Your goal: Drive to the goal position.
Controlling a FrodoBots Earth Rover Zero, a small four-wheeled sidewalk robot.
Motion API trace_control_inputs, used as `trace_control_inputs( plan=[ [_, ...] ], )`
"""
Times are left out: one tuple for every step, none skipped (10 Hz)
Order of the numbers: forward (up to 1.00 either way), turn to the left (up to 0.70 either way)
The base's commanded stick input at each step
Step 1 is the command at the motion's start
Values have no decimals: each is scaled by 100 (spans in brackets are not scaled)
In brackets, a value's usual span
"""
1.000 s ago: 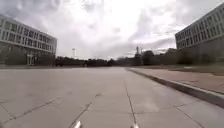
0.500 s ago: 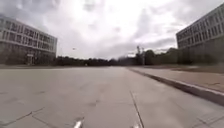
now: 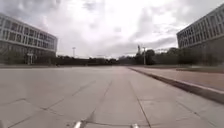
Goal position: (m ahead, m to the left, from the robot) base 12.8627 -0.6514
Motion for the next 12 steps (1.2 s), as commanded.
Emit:
trace_control_inputs(
  plan=[
    [100, 0],
    [100, 0],
    [100, 0],
    [100, 0],
    [100, 0],
    [100, 0],
    [100, 0],
    [100, 0],
    [100, 0],
    [100, 0],
    [100, 0],
    [100, 0]
  ],
)
